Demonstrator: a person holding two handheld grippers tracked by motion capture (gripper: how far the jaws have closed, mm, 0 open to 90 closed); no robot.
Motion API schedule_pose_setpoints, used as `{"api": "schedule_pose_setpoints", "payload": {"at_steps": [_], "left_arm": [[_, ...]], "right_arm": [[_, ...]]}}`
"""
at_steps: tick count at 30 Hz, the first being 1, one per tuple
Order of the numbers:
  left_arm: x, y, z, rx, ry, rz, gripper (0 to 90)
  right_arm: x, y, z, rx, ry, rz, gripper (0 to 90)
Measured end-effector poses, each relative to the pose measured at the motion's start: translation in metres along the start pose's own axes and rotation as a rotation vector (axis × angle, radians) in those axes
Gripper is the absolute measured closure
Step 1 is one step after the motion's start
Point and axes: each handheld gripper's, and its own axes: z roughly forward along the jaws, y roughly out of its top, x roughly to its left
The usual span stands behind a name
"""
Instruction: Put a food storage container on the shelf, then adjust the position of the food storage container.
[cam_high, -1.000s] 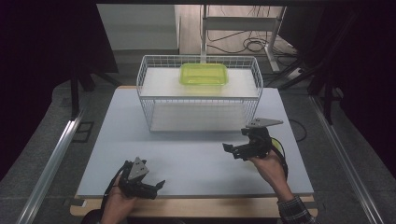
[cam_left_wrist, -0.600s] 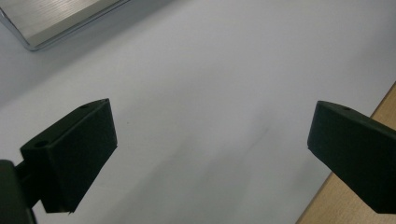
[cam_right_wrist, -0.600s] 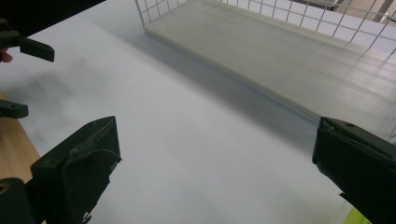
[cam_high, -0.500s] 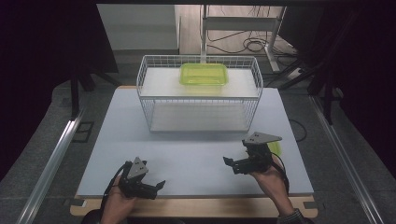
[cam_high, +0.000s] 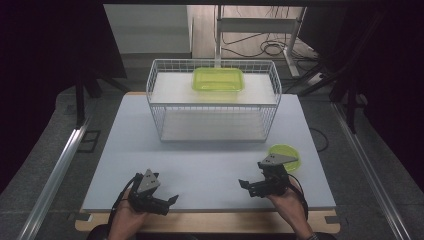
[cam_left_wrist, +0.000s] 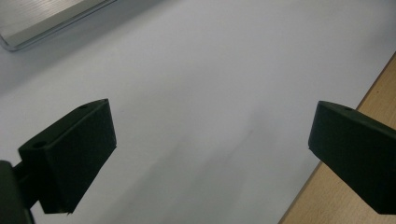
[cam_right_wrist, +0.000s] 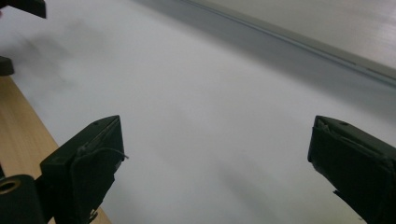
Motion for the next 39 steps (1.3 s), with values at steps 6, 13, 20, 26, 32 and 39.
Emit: {"api": "schedule_pose_setpoints", "payload": {"at_steps": [6,13,20,26,32,39], "left_arm": [[0.000,0.000,0.001,0.007,0.005,0.012,0.5],[-0.001,0.000,0.002,0.013,0.008,0.021,0.5],[-0.001,0.000,0.003,0.026,0.009,0.028,0.5],[-0.002,0.000,0.003,0.029,0.011,0.030,0.5],[-0.001,-0.001,0.004,0.034,0.014,0.032,0.5],[-0.001,-0.001,0.005,0.041,0.020,0.033,0.5]], "right_arm": [[-0.002,0.000,0.001,0.015,-0.031,0.014,2.5],[-0.024,0.001,-0.011,-0.006,-0.104,0.111,22.7],[-0.048,-0.001,-0.028,-0.045,-0.126,0.138,55.9],[-0.082,-0.006,-0.042,-0.050,-0.188,0.189,82.7],[-0.105,-0.010,-0.051,-0.060,-0.246,0.233,88.9],[-0.130,-0.016,-0.059,-0.076,-0.317,0.282,89.0]]}}
